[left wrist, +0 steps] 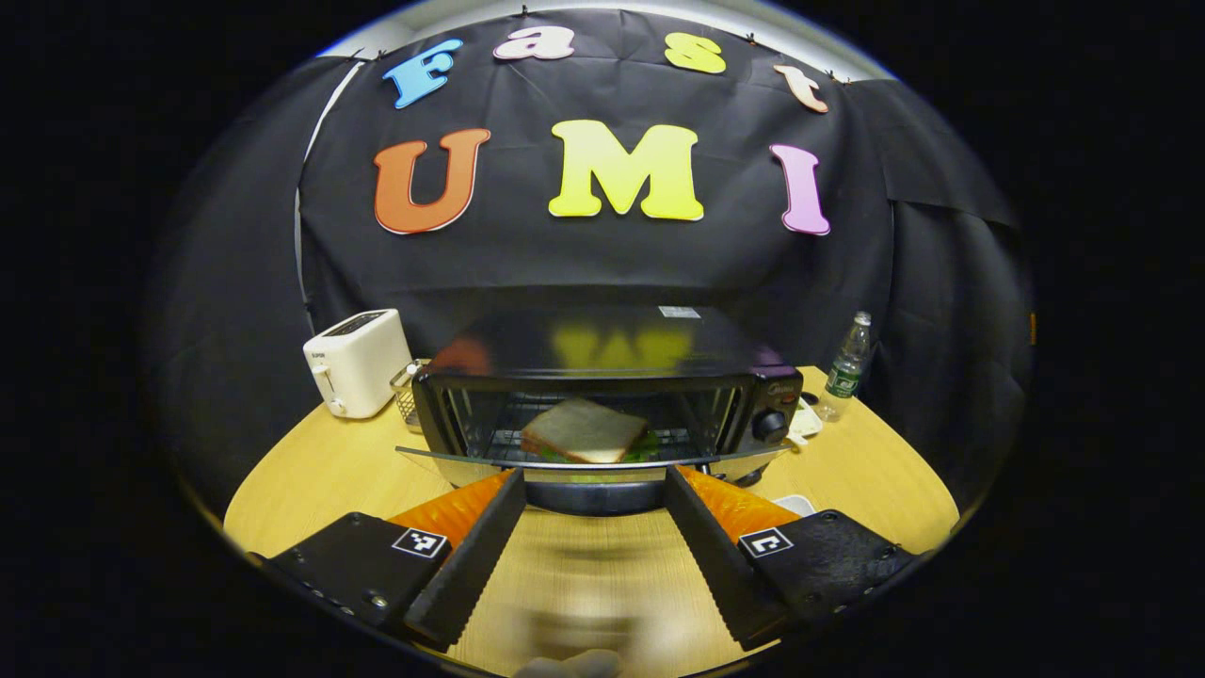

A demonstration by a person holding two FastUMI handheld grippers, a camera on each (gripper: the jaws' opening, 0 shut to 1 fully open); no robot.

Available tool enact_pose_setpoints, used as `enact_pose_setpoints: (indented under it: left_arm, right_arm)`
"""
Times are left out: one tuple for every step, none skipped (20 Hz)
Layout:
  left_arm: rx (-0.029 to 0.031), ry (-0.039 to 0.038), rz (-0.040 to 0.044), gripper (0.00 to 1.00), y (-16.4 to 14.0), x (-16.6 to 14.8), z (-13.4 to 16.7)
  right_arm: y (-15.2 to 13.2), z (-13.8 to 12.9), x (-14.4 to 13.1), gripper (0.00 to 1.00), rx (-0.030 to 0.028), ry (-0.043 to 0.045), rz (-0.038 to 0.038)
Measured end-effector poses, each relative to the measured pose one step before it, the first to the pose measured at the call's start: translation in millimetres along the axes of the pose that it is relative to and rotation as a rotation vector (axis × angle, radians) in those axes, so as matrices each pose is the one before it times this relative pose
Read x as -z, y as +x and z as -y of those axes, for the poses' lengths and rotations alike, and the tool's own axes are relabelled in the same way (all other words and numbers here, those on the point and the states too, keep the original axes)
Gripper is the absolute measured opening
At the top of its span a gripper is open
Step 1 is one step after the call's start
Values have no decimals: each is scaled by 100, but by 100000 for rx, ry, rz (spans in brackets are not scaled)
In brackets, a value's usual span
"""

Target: Open the electric oven with the left hand, put the food in, and close the electric oven.

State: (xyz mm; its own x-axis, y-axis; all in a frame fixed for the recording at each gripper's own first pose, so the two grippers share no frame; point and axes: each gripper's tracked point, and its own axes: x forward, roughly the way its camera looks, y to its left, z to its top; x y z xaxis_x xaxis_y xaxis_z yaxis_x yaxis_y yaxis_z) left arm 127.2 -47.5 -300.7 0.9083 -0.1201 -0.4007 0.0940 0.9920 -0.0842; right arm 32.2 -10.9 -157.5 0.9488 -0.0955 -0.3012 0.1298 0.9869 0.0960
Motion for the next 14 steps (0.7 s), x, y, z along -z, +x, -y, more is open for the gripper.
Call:
enact_pose_setpoints:
  left_arm:
    - [-336,271,1596,97,272,-637,-74]
    - [-52,371,1014,97,-24,-282,-59]
    - [740,183,1055,97,111,-247,241]
    - [221,397,-278,96,-108,95,131]
    - [484,783,-255,96,40,138,-52]
    - [-710,231,36,97,-50,-40,-206]
    - [227,-248,441,97,-112,-206,-31]
    - [-351,-92,536,96,-196,-124,-34]
    - [-173,9,768,97,-367,-294,-27]
    - [-195,125,704,97,-318,-283,7]
    - [-29,53,799,96,-640,-474,12]
    - [-5,-55,1399,96,-579,-542,-16]
    - [-242,206,1239,97,-776,-795,-113]
    - [-421,737,2215,96,-754,-887,-250]
  right_arm:
    - [33,-92,-161,100,22,-257,350]
    - [45,-98,-179,100,-81,-700,364]
    - [-95,17,-184,100,12,-707,371]
    - [27,-43,-111,100,82,-466,-9]
    - [40,-92,2,100,-341,-254,120]
    - [-68,-29,-85,91,94,-281,-122]
    - [-2,30,-41,100,-34,-87,68]
    - [-96,-162,-168,100,-416,240,396]
    - [-29,-175,-117,100,-388,-346,352]
    - [-66,1,-149,91,-78,-325,305]
    - [-145,-204,-279,90,-580,-10,649]
    - [-186,-374,-318,90,-956,199,690]
    - [-133,-276,-188,100,-666,-356,532]
    - [-131,-278,-415,100,-746,-767,1104]
